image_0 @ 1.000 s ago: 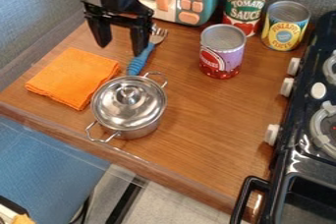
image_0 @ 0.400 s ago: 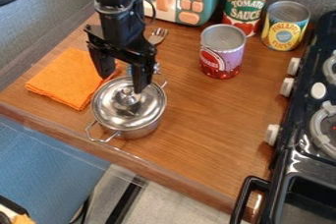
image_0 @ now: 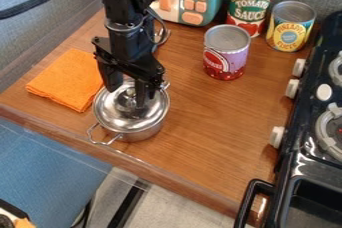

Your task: Move the pot cover from the top of the silver pot to behind the blue fork

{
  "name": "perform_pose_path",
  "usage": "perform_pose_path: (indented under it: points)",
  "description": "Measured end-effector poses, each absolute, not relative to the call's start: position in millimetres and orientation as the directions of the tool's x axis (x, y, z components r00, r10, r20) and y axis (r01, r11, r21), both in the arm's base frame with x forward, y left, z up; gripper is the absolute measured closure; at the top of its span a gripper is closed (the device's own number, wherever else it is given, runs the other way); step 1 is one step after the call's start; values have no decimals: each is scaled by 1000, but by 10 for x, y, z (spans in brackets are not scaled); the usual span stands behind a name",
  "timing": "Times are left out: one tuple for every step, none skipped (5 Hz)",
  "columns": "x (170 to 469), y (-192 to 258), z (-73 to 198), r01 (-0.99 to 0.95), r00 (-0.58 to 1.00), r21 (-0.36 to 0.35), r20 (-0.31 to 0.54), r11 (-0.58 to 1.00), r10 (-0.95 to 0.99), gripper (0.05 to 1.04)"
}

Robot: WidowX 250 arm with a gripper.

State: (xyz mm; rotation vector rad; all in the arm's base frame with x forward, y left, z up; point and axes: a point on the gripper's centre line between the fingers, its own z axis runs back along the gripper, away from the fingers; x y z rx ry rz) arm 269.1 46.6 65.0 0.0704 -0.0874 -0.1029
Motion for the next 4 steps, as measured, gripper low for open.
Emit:
perform_pose_path:
  points:
    - [2705,482,657,94,991,88,92,992,-102,579]
    - [2709,494,655,90,990,93,96,992,-99,805]
    - [2708,494,650,88,991,92,95,992,-97,814]
    - [2703,484,648,92,991,86,89,992,-100,814]
